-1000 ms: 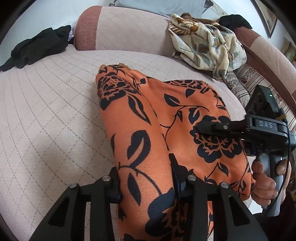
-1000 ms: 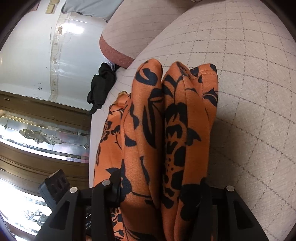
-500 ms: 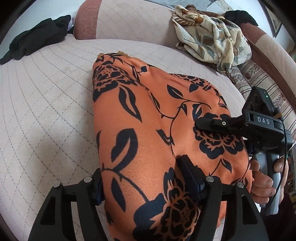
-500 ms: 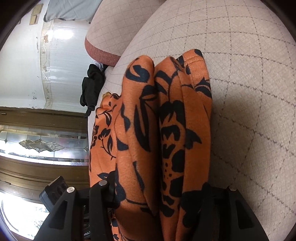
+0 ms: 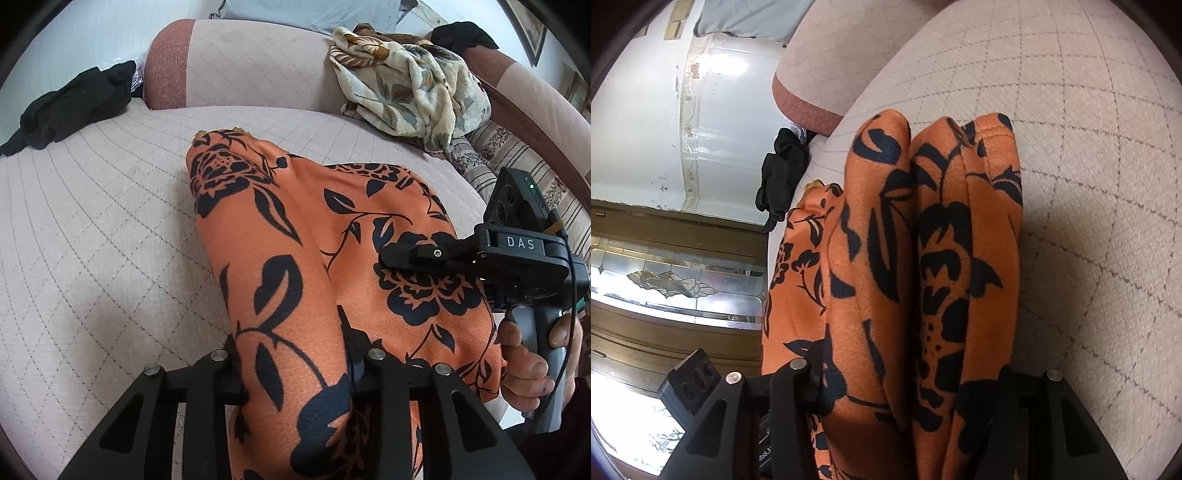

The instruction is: Fold small clothes

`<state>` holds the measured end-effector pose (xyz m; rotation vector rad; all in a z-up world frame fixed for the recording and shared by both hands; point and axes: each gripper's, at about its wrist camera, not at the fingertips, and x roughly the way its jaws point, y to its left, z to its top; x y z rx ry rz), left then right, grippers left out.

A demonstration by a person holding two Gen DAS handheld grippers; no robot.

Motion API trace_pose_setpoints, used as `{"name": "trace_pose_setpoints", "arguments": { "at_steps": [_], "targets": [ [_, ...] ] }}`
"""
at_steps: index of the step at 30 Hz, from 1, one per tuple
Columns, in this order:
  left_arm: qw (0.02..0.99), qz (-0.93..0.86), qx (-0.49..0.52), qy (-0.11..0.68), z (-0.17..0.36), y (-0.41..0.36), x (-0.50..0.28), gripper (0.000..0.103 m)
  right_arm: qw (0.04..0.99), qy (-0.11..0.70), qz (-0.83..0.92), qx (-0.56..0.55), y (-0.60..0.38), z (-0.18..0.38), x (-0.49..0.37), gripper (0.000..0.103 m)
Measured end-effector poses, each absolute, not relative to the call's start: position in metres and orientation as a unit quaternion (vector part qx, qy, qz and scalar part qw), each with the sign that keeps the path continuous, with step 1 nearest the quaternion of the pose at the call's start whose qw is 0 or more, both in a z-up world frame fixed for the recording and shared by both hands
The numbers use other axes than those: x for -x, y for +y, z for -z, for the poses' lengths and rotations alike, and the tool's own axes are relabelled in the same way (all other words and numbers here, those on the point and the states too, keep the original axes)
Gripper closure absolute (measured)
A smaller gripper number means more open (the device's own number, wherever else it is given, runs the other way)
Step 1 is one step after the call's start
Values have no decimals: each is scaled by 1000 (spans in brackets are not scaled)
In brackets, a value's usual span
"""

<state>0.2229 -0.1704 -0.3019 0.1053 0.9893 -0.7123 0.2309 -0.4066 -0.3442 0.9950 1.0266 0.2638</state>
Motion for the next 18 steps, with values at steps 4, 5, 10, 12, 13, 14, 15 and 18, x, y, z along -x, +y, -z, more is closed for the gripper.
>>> {"name": "trace_pose_setpoints", "arguments": {
  "at_steps": [4, 5, 10, 12, 13, 14, 15, 18],
  "targets": [
    [824, 331, -48, 458, 298, -164, -221, 67, 753, 461, -121, -453, -405, 335, -227, 52],
    [828, 328, -51, 451, 294, -161, -220, 67, 754, 459, -123, -453, -405, 334, -226, 52],
    [841, 320, -43, 435, 282, -144, -219, 67, 762, 447, -139, -447, -395, 321, -224, 52],
    [847, 314, -44, 427, 277, -135, -216, 67, 764, 442, -147, -447, -391, 316, -223, 52],
    [850, 311, -45, 423, 276, -131, -216, 67, 765, 440, -151, -446, -388, 314, -222, 52],
    [853, 306, -45, 421, 274, -124, -215, 67, 766, 439, -154, -445, -385, 313, -222, 52],
    [854, 302, -44, 420, 273, -119, -215, 67, 765, 438, -158, -445, -381, 312, -223, 52],
    [860, 290, -39, 419, 270, -102, -214, 67, 763, 440, -169, -441, -368, 309, -224, 52]
  ]
}}
